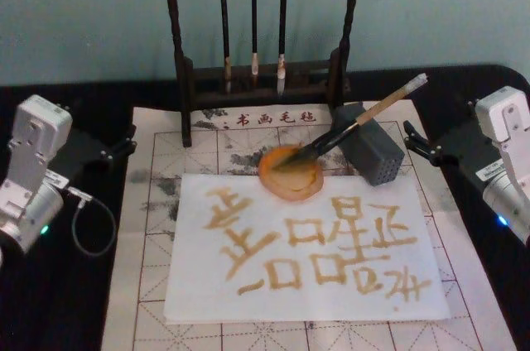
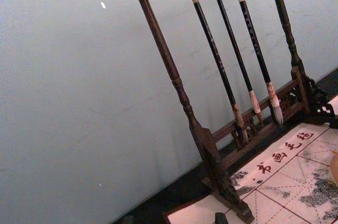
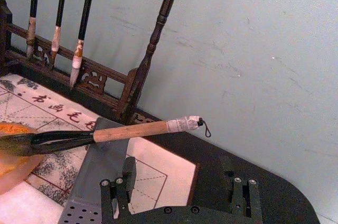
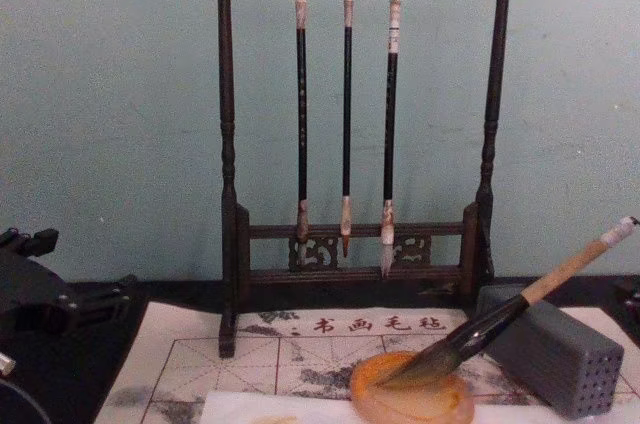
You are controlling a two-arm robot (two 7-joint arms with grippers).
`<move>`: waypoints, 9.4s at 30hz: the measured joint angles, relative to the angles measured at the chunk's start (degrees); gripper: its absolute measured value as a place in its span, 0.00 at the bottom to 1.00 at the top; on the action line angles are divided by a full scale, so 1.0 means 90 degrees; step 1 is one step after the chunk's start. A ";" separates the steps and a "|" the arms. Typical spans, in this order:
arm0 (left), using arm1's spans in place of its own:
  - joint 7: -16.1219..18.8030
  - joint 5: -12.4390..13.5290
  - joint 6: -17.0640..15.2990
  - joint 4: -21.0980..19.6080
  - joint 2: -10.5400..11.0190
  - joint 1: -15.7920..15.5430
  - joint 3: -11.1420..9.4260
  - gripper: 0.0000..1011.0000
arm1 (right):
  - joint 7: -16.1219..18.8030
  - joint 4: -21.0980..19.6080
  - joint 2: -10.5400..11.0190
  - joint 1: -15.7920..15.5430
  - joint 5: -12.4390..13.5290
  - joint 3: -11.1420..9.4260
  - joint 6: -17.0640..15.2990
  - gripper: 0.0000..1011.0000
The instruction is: Pick up the brush from the inkstone, write on the paper, then place the brush back to its original position.
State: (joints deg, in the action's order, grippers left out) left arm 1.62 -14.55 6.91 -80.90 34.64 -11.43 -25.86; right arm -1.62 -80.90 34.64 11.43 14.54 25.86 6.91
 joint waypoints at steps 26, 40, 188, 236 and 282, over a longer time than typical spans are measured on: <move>0.0000 0.0000 0.0000 0.0000 0.0000 0.0001 0.0000 0.99 | 0.0000 0.0000 0.0000 0.0000 0.0000 0.0000 -0.0001 0.99; 0.0000 0.0000 0.0000 0.0000 0.0000 0.0000 0.0000 0.99 | 0.0000 0.0000 0.0000 0.0000 0.0000 0.0000 -0.0001 0.99; 0.0000 0.0000 0.0000 0.0000 0.0000 0.0000 0.0000 0.99 | 0.0230 0.0790 -0.2044 0.0762 0.6342 -0.1465 -0.2974 0.99; 0.0000 0.0000 0.0000 0.0000 0.0000 0.0000 0.0000 0.99 | 0.0258 0.0784 -0.2054 0.0757 0.6331 -0.1490 -0.3004 0.18; 0.0000 0.0000 0.0000 0.0000 0.0000 0.0000 0.0000 0.99 | 0.1931 -0.1000 -0.0682 -0.0079 0.3763 -0.0410 -0.0633 0.18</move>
State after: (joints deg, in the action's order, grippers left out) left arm 1.62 -14.55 6.91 -80.90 34.65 -11.43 -25.86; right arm 15.75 -89.89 28.50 10.73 48.41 22.17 1.22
